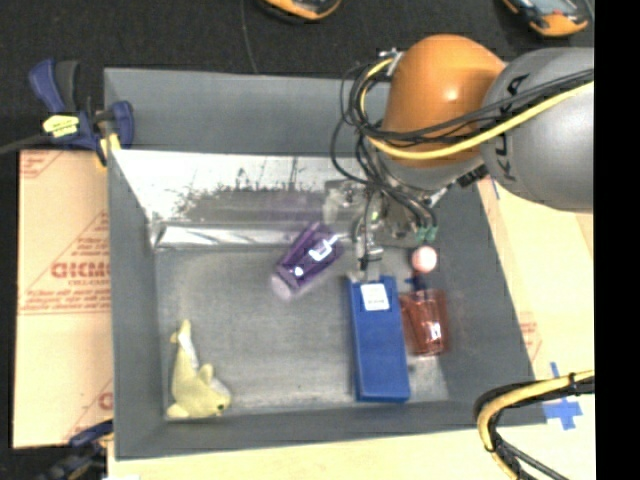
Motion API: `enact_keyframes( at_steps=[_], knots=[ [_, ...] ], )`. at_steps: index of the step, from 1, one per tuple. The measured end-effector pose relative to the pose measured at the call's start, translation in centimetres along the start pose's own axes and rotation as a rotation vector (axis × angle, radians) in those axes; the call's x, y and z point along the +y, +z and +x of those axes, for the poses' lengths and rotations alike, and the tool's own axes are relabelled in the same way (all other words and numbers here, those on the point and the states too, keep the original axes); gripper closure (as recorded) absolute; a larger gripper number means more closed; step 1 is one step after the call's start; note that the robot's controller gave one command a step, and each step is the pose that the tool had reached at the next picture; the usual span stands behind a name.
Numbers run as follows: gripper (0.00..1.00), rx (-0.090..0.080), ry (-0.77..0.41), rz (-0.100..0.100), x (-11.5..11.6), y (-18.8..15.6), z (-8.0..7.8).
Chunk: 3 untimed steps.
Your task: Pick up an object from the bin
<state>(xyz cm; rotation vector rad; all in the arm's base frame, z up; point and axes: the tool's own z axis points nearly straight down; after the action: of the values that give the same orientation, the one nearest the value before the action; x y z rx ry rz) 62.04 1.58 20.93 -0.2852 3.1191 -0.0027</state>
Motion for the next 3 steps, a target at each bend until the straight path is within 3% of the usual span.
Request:
enact_keyframes(
  at_steps=[1,2,3],
  knots=[
    [0.00,0.003,-0.293,-0.001,4.4,2.5,0.5],
    [0.00,0.001,-0.329,0.000,2.5,7.9,-1.1],
    [0.00,-0.007,-0.550,-0.001,0.8,9.6,-2.6]
  ],
)
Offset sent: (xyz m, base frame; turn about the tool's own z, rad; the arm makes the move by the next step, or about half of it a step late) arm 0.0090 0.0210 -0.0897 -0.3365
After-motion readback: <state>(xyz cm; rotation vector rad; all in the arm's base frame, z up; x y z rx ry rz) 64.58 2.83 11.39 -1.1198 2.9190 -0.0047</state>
